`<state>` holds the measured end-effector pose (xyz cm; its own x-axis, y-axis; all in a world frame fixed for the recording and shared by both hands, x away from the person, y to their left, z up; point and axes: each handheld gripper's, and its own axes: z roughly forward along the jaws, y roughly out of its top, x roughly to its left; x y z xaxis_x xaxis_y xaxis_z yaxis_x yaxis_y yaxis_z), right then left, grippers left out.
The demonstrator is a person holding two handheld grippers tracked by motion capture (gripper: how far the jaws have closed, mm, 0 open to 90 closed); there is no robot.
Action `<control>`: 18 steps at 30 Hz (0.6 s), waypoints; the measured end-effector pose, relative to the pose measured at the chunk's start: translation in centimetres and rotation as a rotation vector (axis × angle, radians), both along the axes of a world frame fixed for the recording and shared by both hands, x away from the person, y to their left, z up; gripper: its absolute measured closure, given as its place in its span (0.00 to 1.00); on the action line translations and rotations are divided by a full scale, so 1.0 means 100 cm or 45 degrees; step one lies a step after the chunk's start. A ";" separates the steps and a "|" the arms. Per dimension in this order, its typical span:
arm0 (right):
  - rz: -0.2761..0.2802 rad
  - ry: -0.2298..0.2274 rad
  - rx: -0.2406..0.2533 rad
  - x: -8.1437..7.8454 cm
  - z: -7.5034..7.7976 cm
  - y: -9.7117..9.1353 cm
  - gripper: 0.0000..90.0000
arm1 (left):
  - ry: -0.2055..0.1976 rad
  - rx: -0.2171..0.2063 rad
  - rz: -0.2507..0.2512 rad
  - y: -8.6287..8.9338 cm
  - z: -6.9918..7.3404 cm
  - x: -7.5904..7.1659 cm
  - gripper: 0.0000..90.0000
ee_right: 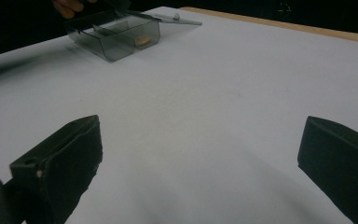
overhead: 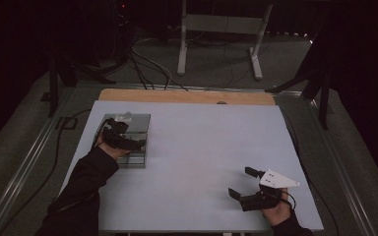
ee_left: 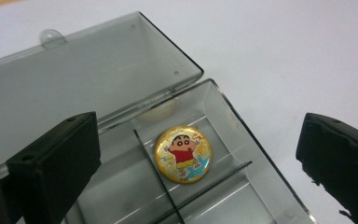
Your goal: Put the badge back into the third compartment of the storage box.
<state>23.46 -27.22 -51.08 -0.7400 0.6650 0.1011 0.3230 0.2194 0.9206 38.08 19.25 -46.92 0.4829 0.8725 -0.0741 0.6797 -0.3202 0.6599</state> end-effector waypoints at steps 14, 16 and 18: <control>0.003 -0.003 0.004 0.000 0.001 0.000 0.00 | -0.078 -0.107 0.001 0.022 0.020 -0.027 0.00; 0.004 -0.001 0.000 0.000 0.001 0.000 0.00 | -0.085 -0.123 -0.002 0.025 0.020 -0.033 0.00; 0.001 -0.002 0.009 0.000 0.001 0.000 0.00 | -0.089 -0.125 -0.003 0.027 0.020 -0.039 0.00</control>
